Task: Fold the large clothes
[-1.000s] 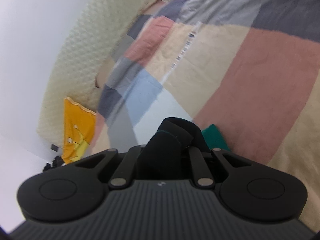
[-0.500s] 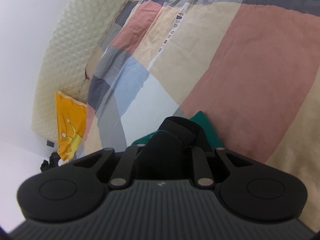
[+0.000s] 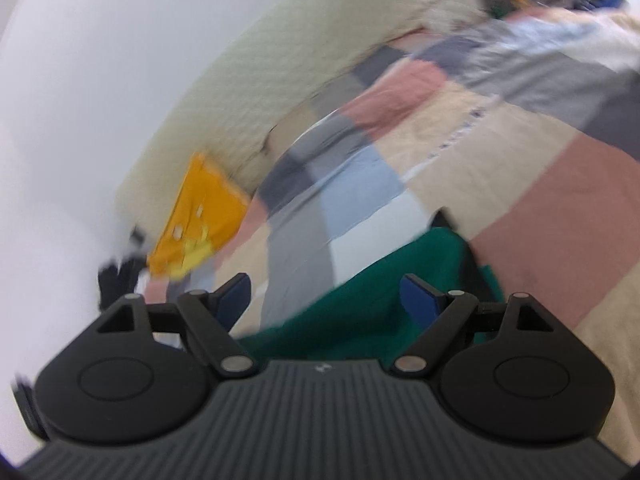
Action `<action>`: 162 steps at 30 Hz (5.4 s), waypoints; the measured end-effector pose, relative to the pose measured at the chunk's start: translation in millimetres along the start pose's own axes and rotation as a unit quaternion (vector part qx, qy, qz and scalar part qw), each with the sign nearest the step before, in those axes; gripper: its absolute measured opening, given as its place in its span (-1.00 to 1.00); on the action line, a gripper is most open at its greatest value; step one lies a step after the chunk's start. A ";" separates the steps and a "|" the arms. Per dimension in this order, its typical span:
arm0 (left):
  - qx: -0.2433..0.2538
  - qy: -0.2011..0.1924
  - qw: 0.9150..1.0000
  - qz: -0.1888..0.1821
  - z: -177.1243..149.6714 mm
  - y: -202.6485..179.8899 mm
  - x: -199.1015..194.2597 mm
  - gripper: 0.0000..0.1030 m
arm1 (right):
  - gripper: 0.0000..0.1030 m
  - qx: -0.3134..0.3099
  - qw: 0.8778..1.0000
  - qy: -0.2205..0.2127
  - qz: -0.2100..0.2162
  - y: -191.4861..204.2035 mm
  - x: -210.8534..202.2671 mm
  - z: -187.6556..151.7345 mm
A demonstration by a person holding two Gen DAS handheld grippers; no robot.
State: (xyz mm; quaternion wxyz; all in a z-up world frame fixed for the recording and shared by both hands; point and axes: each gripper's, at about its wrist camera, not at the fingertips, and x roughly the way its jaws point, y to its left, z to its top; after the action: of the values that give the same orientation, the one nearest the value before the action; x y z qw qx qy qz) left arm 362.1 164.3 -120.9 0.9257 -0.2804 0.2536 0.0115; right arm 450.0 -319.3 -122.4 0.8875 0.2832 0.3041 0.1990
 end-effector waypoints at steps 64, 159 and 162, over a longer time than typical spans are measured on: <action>0.172 -0.022 0.984 0.047 -164.9 -112.5 -174.2 0.36 | -0.14 -0.165 0.984 -0.003 -0.064 96.0 -114.6 -130.8; -0.367 0.003 0.930 -0.007 -103.9 56.1 -18.9 -0.56 | -0.54 0.282 0.959 0.029 0.002 -23.0 -53.5 -167.9; -0.346 -0.011 0.938 -0.025 -93.2 43.3 -33.4 -0.62 | -0.56 0.274 0.962 0.016 0.018 -18.3 -70.9 -158.2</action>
State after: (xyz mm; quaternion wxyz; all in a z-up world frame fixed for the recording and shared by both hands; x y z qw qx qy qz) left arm 282.7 155.9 -193.8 0.7743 -0.5894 0.2166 0.0782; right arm 297.9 -310.1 -207.1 0.7676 0.5173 0.3560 0.1282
